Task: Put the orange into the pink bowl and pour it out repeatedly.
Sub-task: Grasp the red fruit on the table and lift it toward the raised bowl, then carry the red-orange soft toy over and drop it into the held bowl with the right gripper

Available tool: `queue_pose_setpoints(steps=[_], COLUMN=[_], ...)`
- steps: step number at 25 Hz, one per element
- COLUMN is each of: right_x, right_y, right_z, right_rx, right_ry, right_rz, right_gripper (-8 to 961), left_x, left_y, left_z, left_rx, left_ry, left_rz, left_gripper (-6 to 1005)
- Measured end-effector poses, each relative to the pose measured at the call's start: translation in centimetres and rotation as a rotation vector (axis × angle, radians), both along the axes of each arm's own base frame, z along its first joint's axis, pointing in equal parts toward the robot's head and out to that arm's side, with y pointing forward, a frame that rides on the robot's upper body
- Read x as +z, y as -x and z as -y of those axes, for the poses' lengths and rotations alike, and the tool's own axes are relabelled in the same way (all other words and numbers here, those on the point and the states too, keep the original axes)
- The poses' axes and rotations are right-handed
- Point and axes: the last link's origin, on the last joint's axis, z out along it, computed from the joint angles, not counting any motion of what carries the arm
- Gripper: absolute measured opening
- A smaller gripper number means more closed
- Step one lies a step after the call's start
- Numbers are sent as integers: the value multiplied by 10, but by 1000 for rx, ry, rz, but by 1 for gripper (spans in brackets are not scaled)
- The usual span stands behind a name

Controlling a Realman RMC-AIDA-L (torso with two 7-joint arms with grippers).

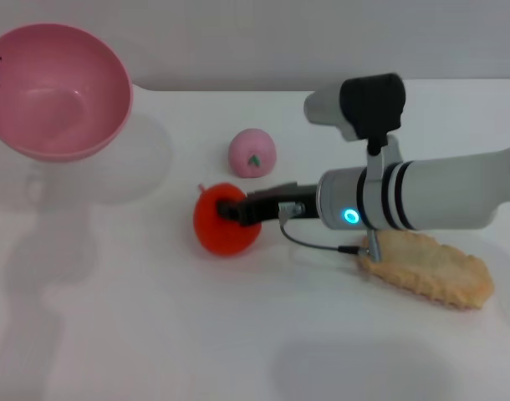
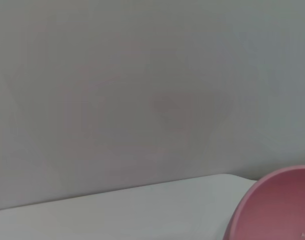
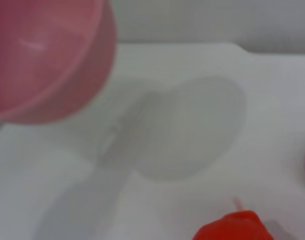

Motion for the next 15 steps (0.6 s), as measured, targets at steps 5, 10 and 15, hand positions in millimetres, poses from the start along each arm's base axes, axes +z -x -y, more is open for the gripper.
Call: queue_pose_setpoints(steps=[5, 10, 15], right_x=[35, 97, 145], right_y=[15, 23, 29], right_z=[3, 20, 36], right_rx=[55, 95, 114], right_ry=[-87, -250, -362], right_rz=[-55, -32, -40], right_gripper=[284, 170, 126], left_x=[-5, -15, -29], left_y=[-2, 2, 2], left_z=[0, 1, 2], left_rx=[-15, -12, -10], left_ry=[29, 67, 110], left_rz=[12, 8, 1], left_gripper=[42, 42, 42])
